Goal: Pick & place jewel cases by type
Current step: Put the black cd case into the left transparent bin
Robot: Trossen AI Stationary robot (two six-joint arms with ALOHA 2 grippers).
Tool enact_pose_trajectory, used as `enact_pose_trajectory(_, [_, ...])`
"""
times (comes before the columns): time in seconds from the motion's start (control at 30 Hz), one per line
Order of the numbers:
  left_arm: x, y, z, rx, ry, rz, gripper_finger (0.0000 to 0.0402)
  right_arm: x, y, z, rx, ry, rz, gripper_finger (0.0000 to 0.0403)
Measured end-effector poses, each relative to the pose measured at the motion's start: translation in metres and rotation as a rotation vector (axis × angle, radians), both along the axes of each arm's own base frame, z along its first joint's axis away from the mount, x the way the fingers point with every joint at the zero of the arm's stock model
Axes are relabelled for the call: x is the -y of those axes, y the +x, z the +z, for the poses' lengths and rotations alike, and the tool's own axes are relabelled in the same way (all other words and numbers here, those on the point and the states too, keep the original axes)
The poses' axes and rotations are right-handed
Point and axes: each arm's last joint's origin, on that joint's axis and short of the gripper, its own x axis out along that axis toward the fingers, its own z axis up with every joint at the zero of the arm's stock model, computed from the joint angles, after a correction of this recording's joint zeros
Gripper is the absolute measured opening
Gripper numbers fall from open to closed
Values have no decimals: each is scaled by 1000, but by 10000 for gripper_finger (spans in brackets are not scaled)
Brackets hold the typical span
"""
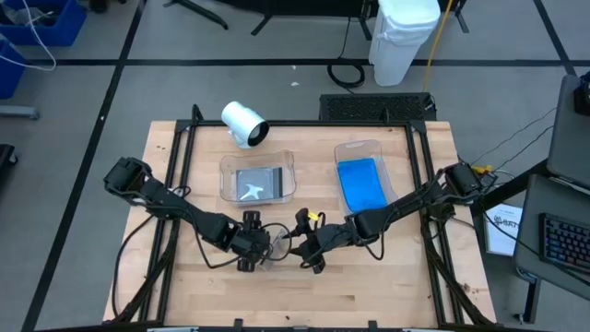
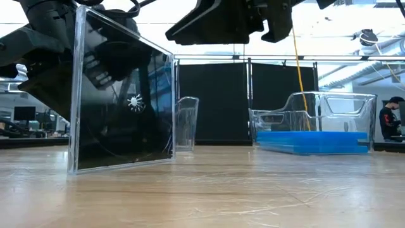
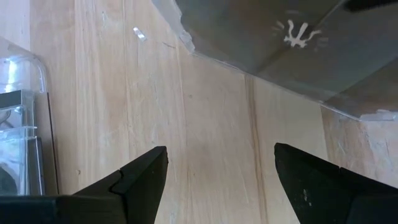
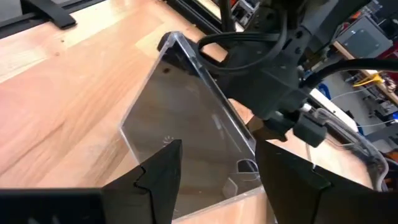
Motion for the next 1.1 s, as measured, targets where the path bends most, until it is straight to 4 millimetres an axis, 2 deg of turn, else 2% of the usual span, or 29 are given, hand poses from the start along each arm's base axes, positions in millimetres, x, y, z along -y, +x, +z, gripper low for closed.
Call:
enact_pose_trajectory(0.2, [0, 0, 0, 0, 2, -4, 296, 2, 2, 3, -13, -28, 5, 196])
enact_pose_trajectory(0.37, [0, 0, 0, 0, 2, -3, 296, -2, 12, 31, -98, -44, -1, 196])
enact_pose_trajectory(0.57, [0, 0, 0, -2, 3, -4, 296, 0, 16, 43, -168, -74, 1, 196])
enact_pose_trajectory(0.83, [0, 0, -1, -3, 4, -5, 296, 12, 32, 13, -239, -35, 12, 196])
enact_pose_trajectory(1.1, [0, 0, -1, -5, 5, -4, 296, 19, 38, -2, -279, -24, -15, 196])
